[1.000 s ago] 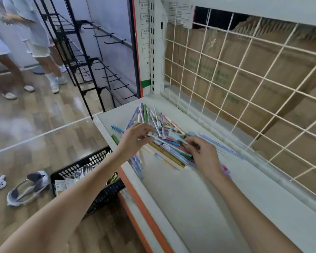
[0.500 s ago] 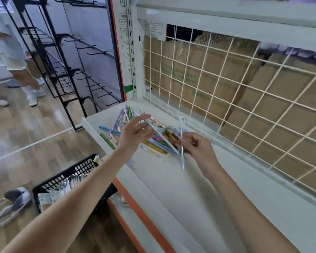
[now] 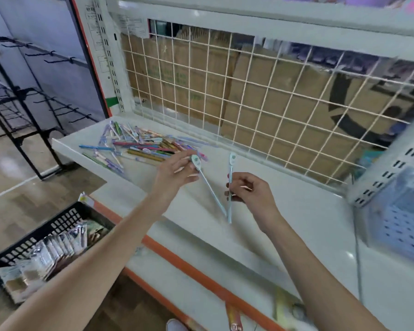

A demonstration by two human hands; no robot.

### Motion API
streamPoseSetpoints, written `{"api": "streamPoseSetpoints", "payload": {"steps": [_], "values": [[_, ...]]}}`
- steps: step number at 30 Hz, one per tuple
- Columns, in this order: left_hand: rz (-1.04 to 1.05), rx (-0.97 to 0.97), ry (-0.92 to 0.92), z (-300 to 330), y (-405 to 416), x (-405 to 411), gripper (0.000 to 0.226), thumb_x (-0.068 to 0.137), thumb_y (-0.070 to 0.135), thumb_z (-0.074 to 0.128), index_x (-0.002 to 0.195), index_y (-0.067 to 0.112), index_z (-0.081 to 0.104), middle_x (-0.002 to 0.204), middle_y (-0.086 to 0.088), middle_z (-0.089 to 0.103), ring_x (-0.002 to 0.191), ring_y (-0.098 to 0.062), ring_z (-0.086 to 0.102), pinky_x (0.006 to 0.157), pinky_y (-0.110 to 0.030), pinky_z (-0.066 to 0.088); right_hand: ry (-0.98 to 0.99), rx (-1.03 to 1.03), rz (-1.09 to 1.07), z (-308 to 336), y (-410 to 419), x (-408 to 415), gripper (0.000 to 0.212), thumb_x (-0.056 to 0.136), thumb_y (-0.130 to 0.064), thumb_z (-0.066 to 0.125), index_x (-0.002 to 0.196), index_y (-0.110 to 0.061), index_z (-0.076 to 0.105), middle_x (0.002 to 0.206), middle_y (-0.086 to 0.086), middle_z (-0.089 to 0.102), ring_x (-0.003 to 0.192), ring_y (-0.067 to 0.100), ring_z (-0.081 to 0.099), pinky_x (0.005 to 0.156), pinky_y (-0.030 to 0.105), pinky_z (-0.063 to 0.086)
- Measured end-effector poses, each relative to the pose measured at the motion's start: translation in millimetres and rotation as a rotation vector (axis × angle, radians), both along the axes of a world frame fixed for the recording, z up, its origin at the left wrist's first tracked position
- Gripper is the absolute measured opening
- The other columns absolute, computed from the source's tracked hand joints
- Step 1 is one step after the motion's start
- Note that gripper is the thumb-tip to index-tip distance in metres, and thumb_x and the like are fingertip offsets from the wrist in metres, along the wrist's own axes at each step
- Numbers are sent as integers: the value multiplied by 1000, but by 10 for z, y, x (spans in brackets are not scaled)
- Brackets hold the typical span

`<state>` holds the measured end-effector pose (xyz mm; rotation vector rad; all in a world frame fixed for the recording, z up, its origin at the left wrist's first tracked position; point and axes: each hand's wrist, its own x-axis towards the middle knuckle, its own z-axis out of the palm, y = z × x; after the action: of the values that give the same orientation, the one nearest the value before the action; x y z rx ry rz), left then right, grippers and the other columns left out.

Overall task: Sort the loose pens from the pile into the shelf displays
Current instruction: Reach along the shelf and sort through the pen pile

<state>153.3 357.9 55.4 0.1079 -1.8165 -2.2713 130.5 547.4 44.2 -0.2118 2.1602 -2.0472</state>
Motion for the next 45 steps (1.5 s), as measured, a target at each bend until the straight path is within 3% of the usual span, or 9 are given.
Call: {"api": "streamPoseSetpoints", "payload": {"steps": [4,10,16,22,27,39,42,45], "values": [[-86,-24,9,-37,468,240,23,88,4,59,102,21,65,88,-1,71,79,-16,67,75,-30,56,1,2,-96,-7,515,398,19,87,7,57,104,3,62,77,9,59,62,17,67,65,25,56],[-175,-83,27,73,1054,456,25,90,4,57,113,13,63,99,-12,67,83,-18,68,77,-28,57,35,26,-203,92,1096,696,20,87,4,57,106,1,62,83,11,61,65,19,67,66,26,57],[-208,-131,69,225,1452,432,26,90,6,58,114,12,63,99,-9,68,85,-19,69,76,-28,57,94,-11,-289,228,1515,719,18,88,3,57,105,-2,61,82,8,61,65,17,66,64,25,57],[-250,-135,87,266,2089,252,24,89,3,57,103,20,65,96,-7,68,80,-17,69,76,-29,57,140,-37,-437,292,2183,599,17,88,3,58,98,-11,61,80,4,63,73,16,64,62,18,55],[-269,-143,62,201,2745,119,24,89,2,57,101,21,66,98,-8,68,83,-18,69,75,-30,57,181,36,-511,301,2886,400,16,89,1,57,99,-10,61,78,2,64,75,17,61,78,31,56],[-161,-131,23,155,3629,-189,24,89,2,57,103,19,65,92,-6,69,77,-13,69,74,-28,58,246,144,-572,197,3748,-402,19,90,-2,56,108,-4,62,86,4,63,83,22,63,84,37,55],[-123,-120,14,111,3683,-197,23,88,4,59,99,23,66,93,-6,70,80,-16,68,75,-29,58,307,169,-562,93,3735,-502,17,89,-1,58,103,-6,64,89,6,65,86,22,64,81,26,55],[-103,-121,-9,26,3640,-178,23,88,6,59,102,23,66,95,-8,70,83,-18,68,74,-28,57,345,190,-565,35,3707,-542,19,88,-2,59,106,-5,65,84,-9,61,82,12,61,73,7,48]]}}
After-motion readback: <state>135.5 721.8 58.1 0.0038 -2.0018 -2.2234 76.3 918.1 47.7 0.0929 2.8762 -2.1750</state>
